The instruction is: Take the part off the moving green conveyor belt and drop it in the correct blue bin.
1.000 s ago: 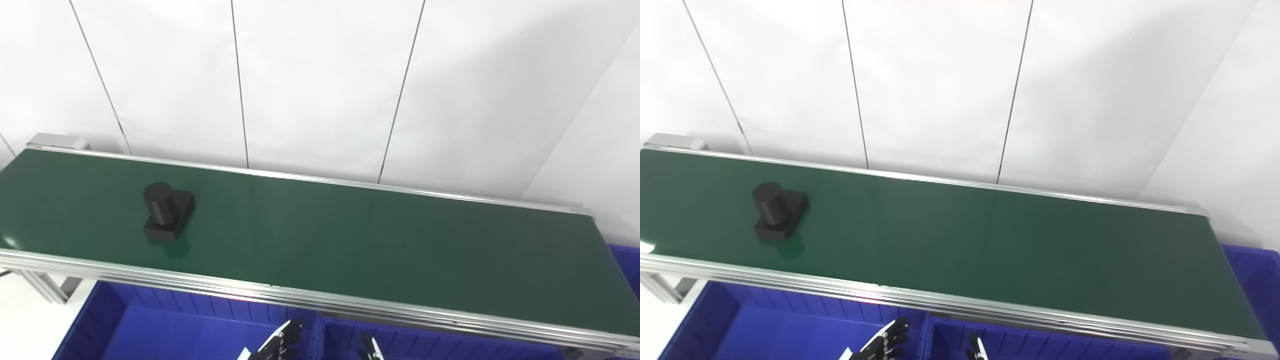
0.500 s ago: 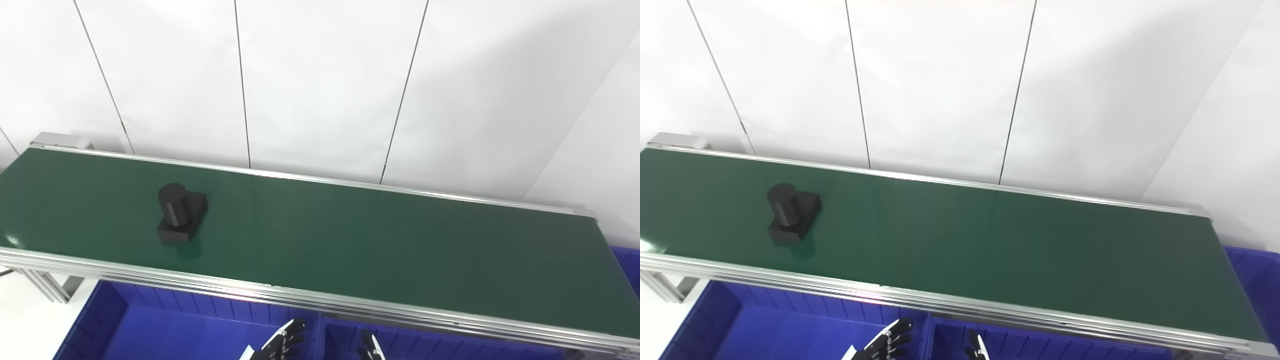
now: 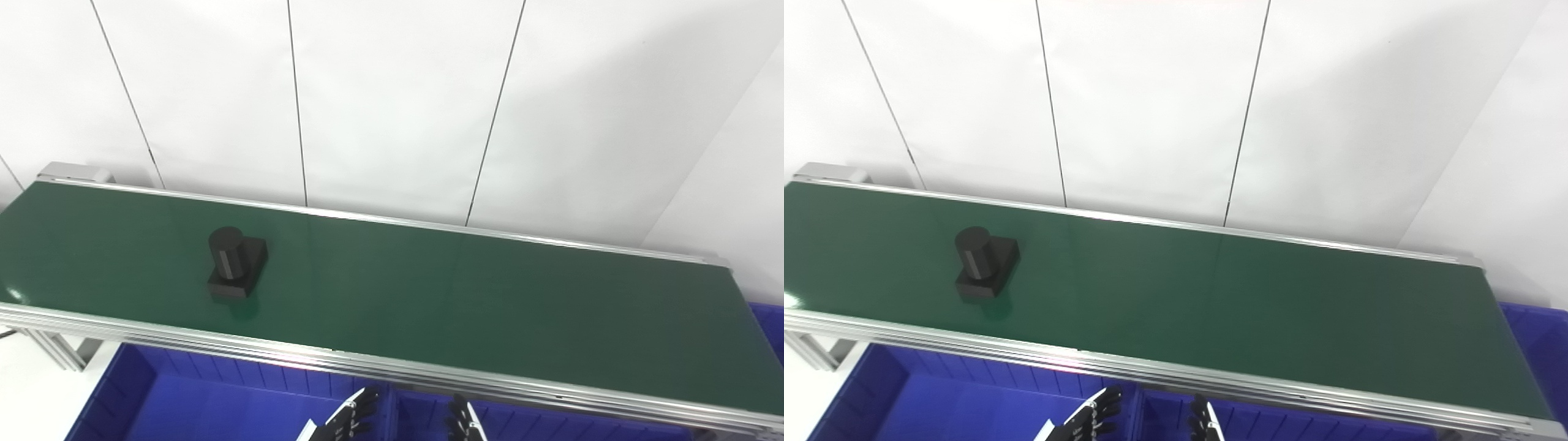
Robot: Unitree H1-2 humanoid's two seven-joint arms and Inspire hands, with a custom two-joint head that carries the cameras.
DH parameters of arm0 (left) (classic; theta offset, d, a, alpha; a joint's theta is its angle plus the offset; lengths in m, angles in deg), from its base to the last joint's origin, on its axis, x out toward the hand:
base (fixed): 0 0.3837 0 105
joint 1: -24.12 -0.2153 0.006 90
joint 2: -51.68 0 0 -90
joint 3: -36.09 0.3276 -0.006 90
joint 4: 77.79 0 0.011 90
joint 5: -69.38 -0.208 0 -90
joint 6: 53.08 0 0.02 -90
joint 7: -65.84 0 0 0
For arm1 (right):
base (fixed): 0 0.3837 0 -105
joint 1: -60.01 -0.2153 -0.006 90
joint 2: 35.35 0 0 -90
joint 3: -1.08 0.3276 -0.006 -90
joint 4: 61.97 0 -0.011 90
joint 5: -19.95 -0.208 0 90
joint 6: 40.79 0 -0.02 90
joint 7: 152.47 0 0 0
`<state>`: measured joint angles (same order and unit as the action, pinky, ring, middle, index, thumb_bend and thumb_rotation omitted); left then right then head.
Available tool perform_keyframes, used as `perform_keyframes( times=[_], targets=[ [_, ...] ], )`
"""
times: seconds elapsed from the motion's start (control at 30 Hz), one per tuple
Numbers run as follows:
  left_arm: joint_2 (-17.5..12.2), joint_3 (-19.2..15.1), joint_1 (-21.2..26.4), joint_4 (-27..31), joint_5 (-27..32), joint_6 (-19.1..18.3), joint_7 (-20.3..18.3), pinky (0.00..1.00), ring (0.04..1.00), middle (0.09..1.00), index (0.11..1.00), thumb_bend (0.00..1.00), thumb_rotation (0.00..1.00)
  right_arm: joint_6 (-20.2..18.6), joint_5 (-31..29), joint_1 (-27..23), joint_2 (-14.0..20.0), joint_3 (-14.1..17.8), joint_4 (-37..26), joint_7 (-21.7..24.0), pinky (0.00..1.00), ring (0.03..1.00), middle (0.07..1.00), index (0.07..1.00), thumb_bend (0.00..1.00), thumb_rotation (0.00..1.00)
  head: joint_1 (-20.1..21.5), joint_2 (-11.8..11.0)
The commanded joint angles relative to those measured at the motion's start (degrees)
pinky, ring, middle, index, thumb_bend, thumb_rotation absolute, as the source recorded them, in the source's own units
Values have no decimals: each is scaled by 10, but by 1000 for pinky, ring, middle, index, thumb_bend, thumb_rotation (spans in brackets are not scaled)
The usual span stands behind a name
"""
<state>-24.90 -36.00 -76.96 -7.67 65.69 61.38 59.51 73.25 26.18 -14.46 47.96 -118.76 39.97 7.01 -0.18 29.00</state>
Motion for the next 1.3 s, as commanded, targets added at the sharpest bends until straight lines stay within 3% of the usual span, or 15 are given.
perform_keyframes(
  times=[0.0, 0.37, 0.6, 0.8, 1.07, 1.27],
  targets=[
    [3, 2, 9, 11, 4, 24, 2, 857, 907, 932, 912, 805, 732, 29, 4, 3, 0, 2, -30, 6, 881, 910, 931, 977, 937, 984, 1, 1],
    [4, 2, 9, 11, 6, 25, -3, 864, 914, 938, 916, 799, 734, 29, 5, 33, 18, 1, -138, 19, 875, 895, 919, 957, 937, 992, 2, 3],
    [4, 0, 11, 8, 10, 24, -5, 876, 926, 946, 918, 803, 734, 29, -1, 31, 17, 18, -187, 38, 865, 883, 915, 951, 932, 976, 4, 3],
    [4, -3, 11, 22, 15, 25, -11, 871, 931, 946, 917, 825, 751, 29, 4, 16, 8, 32, -191, 39, 815, 850, 890, 939, 943, 969, 5, 1],
    [14, -11, -2, 70, 37, 24, -25, 835, 897, 927, 920, 850, 748, 29, -5, -7, 8, 51, -188, 59, 825, 860, 901, 942, 957, 966, 2, 0],
    [20, -12, -5, 80, 37, 24, -30, 839, 901, 926, 909, 860, 746, 29, -13, -53, -3, 82, -173, 74, 806, 843, 899, 939, 937, 980, -2, -1]
  ],
)
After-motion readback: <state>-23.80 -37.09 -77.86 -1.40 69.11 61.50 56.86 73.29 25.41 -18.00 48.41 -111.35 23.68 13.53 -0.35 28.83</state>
